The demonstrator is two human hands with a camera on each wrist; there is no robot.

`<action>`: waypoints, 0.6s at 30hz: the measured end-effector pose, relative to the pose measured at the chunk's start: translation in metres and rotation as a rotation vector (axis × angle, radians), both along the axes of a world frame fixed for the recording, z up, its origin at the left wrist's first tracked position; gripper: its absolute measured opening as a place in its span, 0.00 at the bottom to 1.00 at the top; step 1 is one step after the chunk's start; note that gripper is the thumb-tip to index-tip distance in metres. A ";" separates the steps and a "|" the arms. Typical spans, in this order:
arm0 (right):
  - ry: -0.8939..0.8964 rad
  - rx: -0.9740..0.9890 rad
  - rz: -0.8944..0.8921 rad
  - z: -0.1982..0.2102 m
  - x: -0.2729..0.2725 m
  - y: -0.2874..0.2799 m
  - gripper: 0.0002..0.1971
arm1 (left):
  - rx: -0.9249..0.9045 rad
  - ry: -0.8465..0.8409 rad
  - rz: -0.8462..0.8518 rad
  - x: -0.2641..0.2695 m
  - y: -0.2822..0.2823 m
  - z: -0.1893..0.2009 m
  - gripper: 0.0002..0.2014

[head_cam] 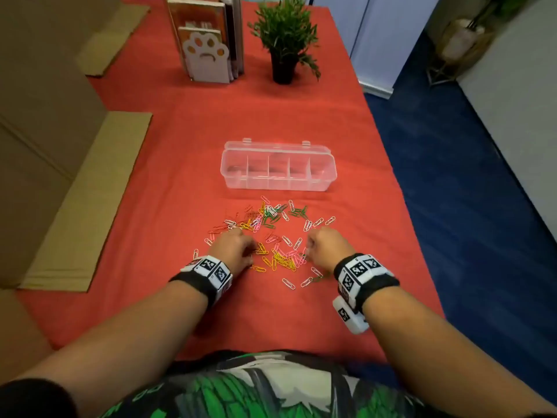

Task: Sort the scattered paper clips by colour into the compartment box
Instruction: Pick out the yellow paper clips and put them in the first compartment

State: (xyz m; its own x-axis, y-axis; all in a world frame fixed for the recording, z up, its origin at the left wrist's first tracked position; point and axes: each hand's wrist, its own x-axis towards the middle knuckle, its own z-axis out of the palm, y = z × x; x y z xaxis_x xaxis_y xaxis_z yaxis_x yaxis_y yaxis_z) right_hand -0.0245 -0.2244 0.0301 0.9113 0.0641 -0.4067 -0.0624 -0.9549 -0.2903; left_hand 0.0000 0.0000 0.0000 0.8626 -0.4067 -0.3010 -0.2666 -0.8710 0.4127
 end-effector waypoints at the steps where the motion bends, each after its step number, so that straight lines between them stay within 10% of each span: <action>1: 0.012 0.002 -0.004 -0.004 -0.003 0.003 0.04 | 0.020 0.003 -0.007 0.000 0.003 -0.002 0.17; 18: -0.053 0.022 0.137 -0.027 -0.012 0.040 0.08 | 0.141 -0.040 0.016 -0.008 -0.003 -0.009 0.11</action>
State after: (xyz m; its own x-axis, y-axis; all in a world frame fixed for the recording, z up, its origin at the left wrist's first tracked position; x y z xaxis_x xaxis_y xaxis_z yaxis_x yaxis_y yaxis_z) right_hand -0.0366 -0.1848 0.0030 0.9134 0.1978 -0.3557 0.0841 -0.9468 -0.3105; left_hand -0.0075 -0.0029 -0.0090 0.8809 -0.3490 -0.3197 -0.2660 -0.9237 0.2756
